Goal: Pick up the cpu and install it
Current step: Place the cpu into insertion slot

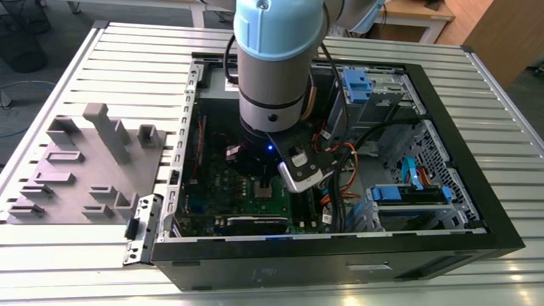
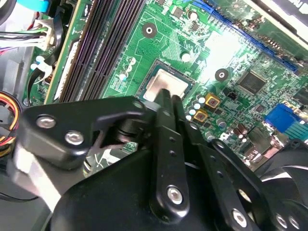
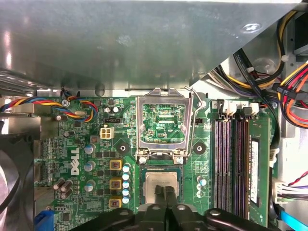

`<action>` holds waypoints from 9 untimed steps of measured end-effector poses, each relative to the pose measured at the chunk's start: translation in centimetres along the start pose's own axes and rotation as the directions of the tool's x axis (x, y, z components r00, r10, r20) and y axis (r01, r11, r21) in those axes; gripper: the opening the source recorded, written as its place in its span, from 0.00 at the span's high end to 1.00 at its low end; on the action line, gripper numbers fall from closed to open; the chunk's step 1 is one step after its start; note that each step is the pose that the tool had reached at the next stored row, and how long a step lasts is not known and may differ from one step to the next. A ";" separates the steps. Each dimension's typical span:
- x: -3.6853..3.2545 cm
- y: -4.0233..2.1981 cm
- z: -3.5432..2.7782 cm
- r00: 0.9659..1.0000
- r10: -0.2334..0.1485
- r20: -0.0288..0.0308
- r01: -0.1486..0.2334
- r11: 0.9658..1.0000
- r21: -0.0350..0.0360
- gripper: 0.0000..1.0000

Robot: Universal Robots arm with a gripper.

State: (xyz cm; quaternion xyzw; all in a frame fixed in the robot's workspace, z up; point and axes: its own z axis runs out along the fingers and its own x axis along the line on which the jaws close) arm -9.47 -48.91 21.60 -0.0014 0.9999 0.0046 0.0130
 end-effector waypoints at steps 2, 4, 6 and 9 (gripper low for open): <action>0.00 0.00 -0.03 1.000 0.000 0.000 0.000 1.000 0.000 0.89; 0.00 0.00 -0.05 1.000 0.000 0.000 0.000 1.000 0.000 0.89; 0.00 0.00 -0.08 1.000 0.000 0.000 0.000 1.000 0.000 0.89; 0.00 0.00 -0.03 1.000 0.000 0.000 0.000 1.000 0.000 0.89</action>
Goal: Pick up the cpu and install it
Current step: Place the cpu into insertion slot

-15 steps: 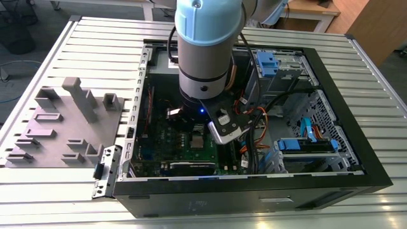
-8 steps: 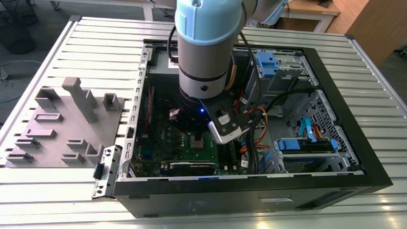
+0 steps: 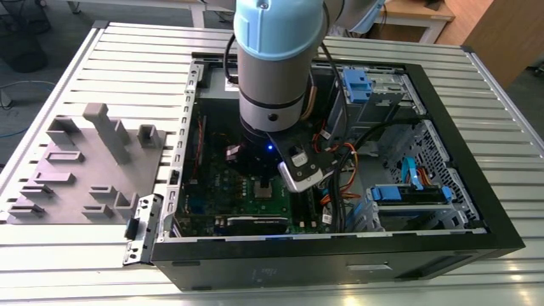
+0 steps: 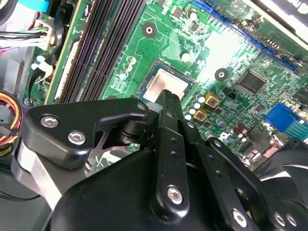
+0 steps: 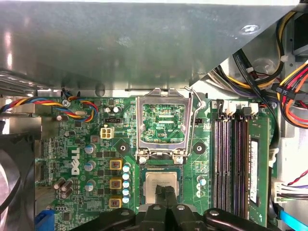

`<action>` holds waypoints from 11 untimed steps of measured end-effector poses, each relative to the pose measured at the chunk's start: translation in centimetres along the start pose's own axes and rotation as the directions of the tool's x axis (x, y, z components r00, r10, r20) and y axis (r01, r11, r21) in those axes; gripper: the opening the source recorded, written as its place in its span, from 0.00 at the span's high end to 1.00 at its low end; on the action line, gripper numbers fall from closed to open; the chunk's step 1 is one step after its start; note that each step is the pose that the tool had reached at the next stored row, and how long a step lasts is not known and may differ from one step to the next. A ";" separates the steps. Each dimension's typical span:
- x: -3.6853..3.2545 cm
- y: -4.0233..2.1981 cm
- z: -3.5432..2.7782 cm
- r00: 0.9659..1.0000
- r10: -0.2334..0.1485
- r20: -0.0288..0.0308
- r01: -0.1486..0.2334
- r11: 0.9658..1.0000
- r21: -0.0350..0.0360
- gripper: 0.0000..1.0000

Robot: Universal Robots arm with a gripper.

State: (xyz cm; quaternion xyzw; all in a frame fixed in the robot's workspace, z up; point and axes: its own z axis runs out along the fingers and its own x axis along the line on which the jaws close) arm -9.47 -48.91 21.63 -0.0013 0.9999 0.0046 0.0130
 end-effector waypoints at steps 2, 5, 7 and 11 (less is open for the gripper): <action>0.01 -0.01 0.30 1.000 0.001 0.000 -0.001 1.000 0.000 0.89; 0.02 -0.01 0.85 1.000 0.002 0.000 -0.002 1.000 0.000 0.89; 0.03 -0.02 0.95 1.000 0.002 0.000 -0.002 1.000 0.000 0.89; 0.03 -0.01 1.33 1.000 0.002 0.000 -0.002 1.000 0.000 0.89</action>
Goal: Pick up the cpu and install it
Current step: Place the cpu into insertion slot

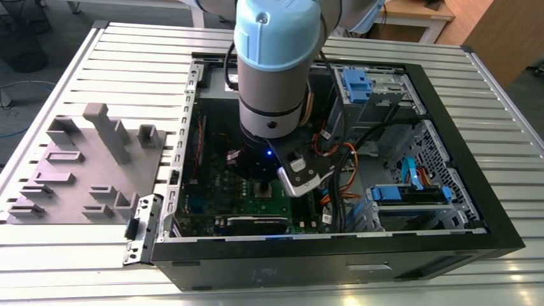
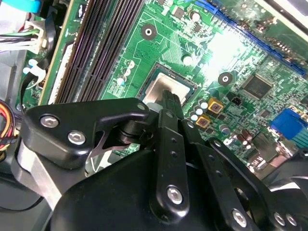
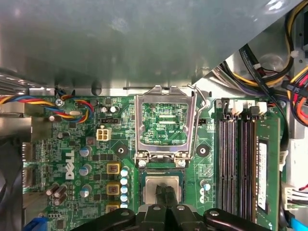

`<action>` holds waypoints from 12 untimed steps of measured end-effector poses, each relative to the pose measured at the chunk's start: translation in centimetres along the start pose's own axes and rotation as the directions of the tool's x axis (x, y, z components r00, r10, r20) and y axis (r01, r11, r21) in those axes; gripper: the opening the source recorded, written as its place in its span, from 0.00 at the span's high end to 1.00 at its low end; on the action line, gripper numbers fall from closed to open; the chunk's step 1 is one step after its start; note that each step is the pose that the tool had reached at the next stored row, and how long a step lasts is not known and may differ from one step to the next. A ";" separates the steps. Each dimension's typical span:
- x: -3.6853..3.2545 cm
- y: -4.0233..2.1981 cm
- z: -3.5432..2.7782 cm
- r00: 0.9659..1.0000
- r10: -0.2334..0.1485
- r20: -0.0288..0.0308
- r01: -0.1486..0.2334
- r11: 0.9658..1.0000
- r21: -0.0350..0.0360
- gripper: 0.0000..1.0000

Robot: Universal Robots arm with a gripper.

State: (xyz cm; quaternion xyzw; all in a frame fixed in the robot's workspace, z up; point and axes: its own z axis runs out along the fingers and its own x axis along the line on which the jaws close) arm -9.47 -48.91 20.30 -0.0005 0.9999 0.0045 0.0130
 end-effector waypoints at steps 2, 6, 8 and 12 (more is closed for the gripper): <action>0.01 -0.01 0.14 1.000 0.000 0.000 0.000 1.000 0.000 0.89; 0.02 0.00 0.44 1.000 0.000 0.000 0.000 1.000 0.000 0.89; 0.03 -0.01 0.56 1.000 0.000 0.000 0.000 1.000 0.000 0.89; 0.03 0.00 0.75 1.000 0.000 0.000 0.000 1.000 0.000 0.89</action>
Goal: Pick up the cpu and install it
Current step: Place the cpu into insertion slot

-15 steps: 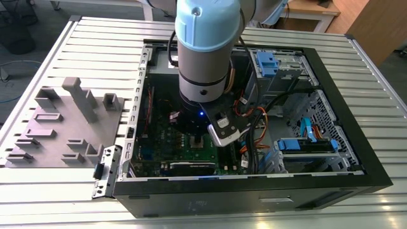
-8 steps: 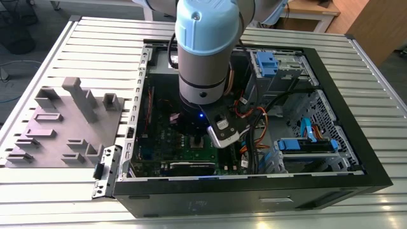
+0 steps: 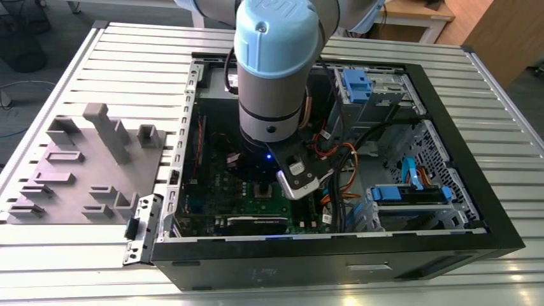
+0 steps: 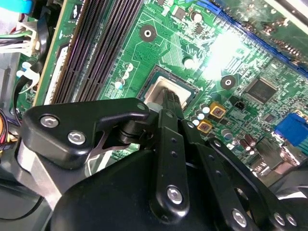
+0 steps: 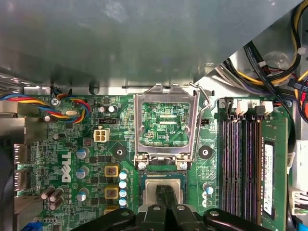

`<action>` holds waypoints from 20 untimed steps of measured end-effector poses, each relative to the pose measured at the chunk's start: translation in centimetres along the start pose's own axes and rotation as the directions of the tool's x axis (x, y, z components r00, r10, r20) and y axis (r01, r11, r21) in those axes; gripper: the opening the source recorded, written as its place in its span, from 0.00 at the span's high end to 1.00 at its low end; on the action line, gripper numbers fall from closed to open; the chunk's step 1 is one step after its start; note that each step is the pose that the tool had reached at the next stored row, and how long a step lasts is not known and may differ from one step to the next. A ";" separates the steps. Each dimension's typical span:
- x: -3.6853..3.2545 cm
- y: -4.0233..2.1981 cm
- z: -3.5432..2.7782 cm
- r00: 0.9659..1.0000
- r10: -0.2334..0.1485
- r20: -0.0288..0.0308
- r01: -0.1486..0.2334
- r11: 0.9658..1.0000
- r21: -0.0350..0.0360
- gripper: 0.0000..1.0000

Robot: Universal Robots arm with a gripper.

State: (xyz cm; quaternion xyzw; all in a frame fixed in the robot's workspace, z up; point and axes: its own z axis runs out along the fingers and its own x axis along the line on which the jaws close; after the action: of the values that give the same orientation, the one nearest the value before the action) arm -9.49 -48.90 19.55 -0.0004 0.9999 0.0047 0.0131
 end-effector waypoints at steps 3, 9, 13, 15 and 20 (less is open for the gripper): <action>0.01 -0.01 0.07 1.000 0.000 0.000 0.000 1.000 0.000 0.89; 0.02 -0.02 0.18 1.000 0.000 0.000 0.000 1.000 0.001 0.89; 0.02 -0.01 0.21 1.000 0.000 0.000 0.000 1.000 0.000 0.89; 0.02 -0.01 0.22 1.000 0.000 0.000 0.000 1.000 0.000 0.89; 0.00 0.00 -0.56 1.000 0.000 0.000 0.000 1.000 0.000 0.89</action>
State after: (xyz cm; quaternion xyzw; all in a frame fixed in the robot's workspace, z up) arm -9.50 -48.91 20.11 -0.0004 0.9999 0.0046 0.0130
